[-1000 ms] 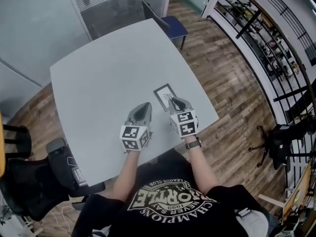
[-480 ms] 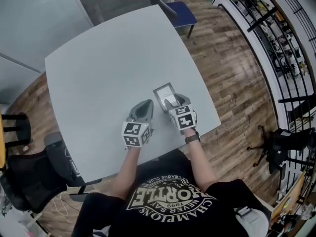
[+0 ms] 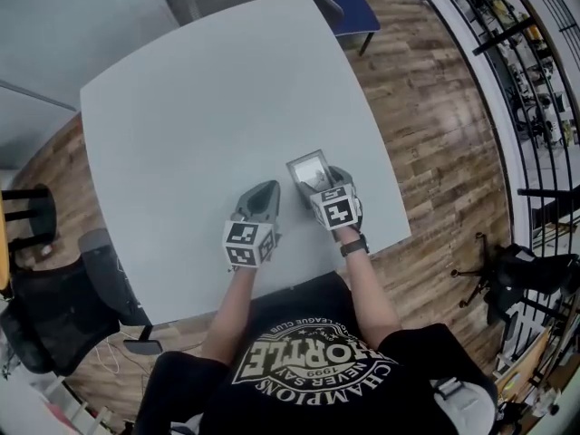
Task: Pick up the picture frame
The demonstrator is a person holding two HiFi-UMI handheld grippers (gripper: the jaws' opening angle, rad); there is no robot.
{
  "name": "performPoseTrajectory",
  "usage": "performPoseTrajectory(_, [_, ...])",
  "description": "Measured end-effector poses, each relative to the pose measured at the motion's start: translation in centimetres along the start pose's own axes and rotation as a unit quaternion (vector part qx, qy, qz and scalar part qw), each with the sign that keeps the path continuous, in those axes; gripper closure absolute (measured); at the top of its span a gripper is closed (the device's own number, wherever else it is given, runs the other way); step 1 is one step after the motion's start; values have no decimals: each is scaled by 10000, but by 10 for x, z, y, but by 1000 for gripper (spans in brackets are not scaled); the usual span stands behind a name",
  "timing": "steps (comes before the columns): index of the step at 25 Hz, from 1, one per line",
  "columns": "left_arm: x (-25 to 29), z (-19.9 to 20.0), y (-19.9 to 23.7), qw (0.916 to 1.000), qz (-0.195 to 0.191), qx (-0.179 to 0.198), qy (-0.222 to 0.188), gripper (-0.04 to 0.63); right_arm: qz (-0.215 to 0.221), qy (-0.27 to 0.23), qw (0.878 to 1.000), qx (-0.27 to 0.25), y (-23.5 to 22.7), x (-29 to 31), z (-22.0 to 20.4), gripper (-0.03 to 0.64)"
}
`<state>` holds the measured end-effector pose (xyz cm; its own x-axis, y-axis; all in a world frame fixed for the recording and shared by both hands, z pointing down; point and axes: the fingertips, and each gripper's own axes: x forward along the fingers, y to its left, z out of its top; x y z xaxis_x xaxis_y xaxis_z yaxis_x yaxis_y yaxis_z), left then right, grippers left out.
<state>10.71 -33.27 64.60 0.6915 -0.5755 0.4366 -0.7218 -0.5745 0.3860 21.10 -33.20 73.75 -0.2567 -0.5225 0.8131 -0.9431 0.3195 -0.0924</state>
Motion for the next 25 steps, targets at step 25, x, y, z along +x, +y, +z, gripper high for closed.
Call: performPoseTrajectory(25, [31, -12, 51, 9991, 149, -215, 326, 591, -220, 1067, 9940, 124, -4, 80, -29, 38])
